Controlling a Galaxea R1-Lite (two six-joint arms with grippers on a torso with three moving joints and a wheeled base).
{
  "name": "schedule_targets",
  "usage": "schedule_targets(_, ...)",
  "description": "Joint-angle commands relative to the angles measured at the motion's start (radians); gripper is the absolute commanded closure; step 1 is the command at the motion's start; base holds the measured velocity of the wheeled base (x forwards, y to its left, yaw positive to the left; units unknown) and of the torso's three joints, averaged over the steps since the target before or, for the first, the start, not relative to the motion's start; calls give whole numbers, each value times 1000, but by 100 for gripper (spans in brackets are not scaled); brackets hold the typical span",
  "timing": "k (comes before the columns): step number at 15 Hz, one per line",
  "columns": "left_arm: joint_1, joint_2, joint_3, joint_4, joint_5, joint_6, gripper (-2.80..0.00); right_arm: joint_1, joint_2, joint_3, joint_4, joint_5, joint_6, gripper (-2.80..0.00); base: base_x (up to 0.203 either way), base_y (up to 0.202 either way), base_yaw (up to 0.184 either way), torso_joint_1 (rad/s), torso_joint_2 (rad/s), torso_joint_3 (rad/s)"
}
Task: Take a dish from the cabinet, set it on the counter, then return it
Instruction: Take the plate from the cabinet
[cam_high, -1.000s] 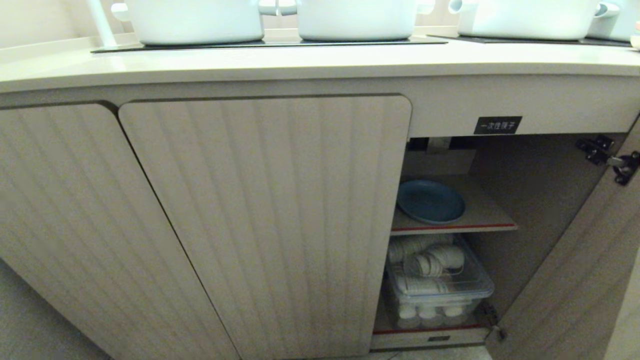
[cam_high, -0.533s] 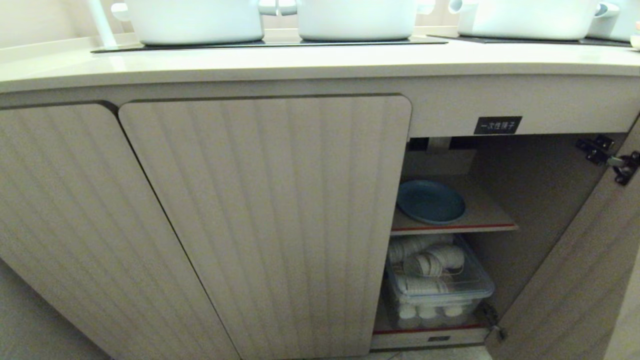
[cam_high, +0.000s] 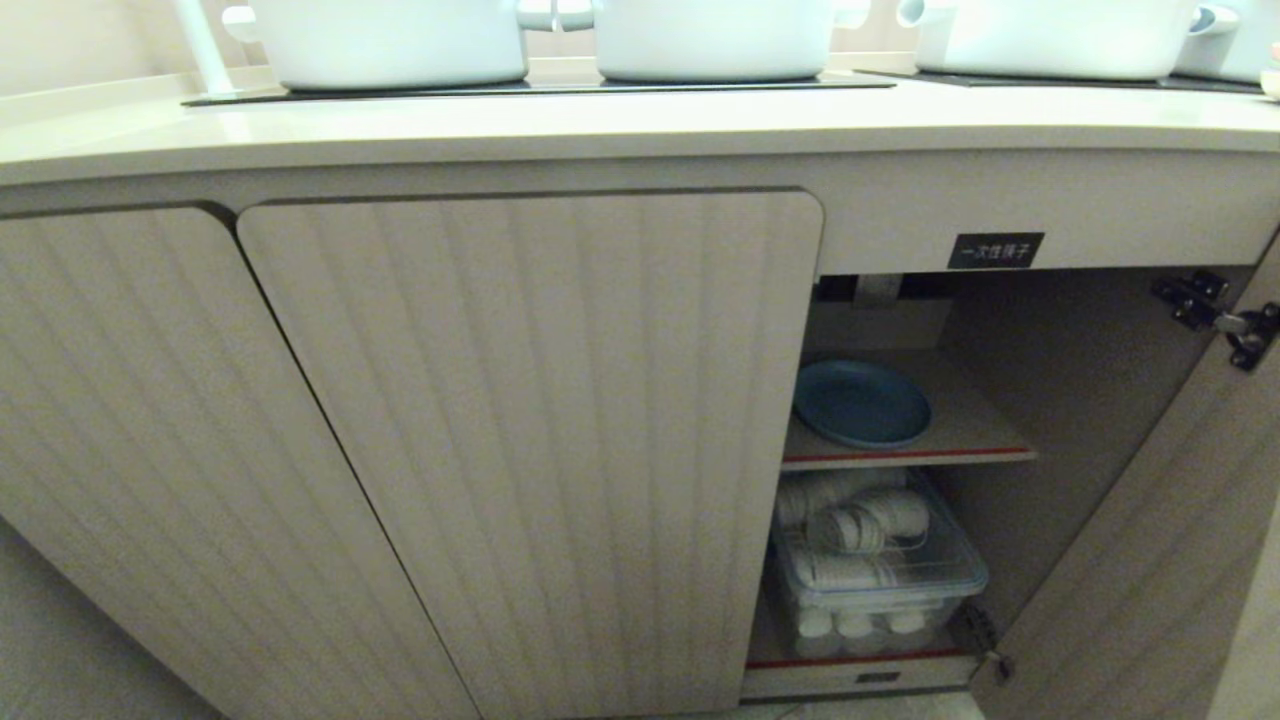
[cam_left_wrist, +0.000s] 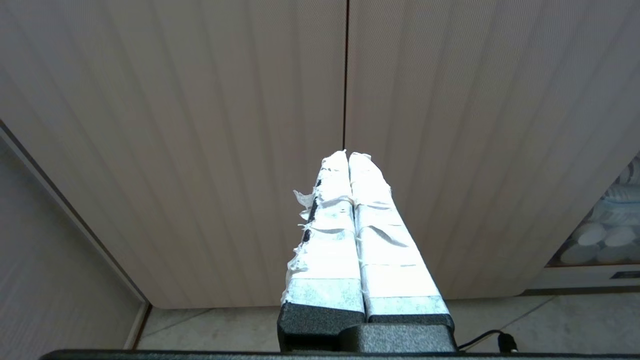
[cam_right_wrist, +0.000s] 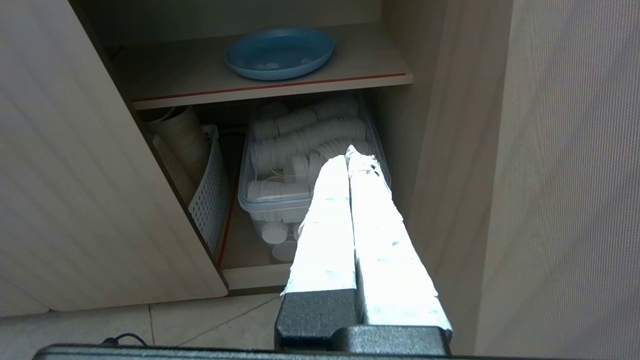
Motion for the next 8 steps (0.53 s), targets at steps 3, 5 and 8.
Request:
schedule_targets(3, 0, 0, 0, 0, 2, 0, 0, 0, 0, 1, 0, 0, 0, 0, 0, 0, 0, 0, 0, 0)
schedule_targets(5, 0, 0, 0, 0, 2, 0, 0, 0, 0, 0, 0, 0, 0, 0, 0, 0, 0, 0, 0, 0)
schedule_targets(8, 0, 0, 0, 0, 1, 0, 0, 0, 0, 0, 0, 0, -1, 0, 0, 0, 0, 0, 0, 0)
